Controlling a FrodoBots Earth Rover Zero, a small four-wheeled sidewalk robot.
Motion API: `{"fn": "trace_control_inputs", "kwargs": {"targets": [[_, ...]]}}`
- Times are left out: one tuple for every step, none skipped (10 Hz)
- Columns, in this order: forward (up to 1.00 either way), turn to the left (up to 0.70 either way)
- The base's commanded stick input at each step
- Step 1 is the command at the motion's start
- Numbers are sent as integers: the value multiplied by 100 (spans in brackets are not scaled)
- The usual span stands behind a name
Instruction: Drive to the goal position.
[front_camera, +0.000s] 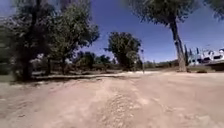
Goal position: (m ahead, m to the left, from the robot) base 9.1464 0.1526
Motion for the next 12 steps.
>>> {"fn": "trace_control_inputs", "kwargs": {"targets": [[85,0],[85,0],[85,0],[85,0],[85,0],[85,0],[85,0],[85,0],[85,0],[85,0],[85,0],[85,0]]}}
